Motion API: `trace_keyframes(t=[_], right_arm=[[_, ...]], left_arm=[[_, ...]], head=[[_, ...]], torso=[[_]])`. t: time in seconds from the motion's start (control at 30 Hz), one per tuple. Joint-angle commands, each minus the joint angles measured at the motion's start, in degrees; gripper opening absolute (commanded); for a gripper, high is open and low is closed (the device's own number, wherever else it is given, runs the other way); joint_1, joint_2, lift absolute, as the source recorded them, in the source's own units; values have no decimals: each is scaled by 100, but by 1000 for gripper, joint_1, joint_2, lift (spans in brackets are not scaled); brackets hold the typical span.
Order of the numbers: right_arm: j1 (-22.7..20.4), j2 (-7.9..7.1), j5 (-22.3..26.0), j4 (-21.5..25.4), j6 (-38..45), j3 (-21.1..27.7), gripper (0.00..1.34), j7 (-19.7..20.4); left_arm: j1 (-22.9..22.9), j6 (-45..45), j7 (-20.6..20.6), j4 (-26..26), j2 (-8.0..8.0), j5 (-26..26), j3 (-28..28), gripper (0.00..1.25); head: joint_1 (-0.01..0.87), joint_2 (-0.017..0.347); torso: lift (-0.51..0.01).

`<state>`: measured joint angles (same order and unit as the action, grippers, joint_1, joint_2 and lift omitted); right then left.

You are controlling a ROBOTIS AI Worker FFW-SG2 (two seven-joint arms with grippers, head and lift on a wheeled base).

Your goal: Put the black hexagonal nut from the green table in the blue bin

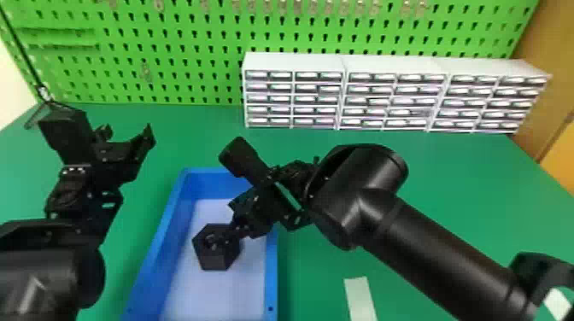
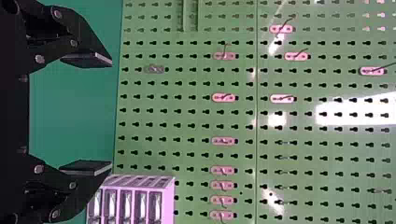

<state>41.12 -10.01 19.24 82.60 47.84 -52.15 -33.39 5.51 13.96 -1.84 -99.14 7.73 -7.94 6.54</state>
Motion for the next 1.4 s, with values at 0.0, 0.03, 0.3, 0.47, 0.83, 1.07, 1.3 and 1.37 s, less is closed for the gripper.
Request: trace_keyframes(t=[0.0, 0.03, 0.3, 0.47, 0.83, 1.07, 1.3, 1.37], right_arm=[[-43, -10, -8, 2, -11, 206, 1003, -9], [-60, -18, -8, 2, -20, 267, 1003, -9], [-271, 17, -324, 2, -108, 1155, 1003, -220], [-421, 52, -579, 72, -134, 1805, 1003, -378], [-772, 157, -1300, 186, -372, 3036, 1003, -466], [-1054, 307, -1766, 186, -697, 3818, 1003, -378], [-1379, 527, -1836, 186, -1031, 4477, 1003, 105], [-1440, 579, -1827, 186, -1136, 4609, 1003, 219]], left_arm=[[-15, 2, 0, 0, 0, -15, 5, 776], [-15, 2, 0, 0, 0, -15, 5, 776], [-24, -7, 0, -9, 0, -33, -22, 776], [-24, -7, 0, -9, 0, -50, -30, 776], [-15, -34, 0, -44, 0, -129, -83, 776], [-41, -60, 0, -53, 0, -235, -83, 776], [-50, -60, 0, -97, 0, -235, -83, 778], [-59, -60, 0, -106, 0, -252, -83, 778]], head=[[686, 28], [686, 28], [686, 28], [686, 28], [686, 28], [686, 28], [686, 28], [686, 28]], torso=[[-96], [-96], [-96], [-96], [-96], [-96], [-96], [-96]])
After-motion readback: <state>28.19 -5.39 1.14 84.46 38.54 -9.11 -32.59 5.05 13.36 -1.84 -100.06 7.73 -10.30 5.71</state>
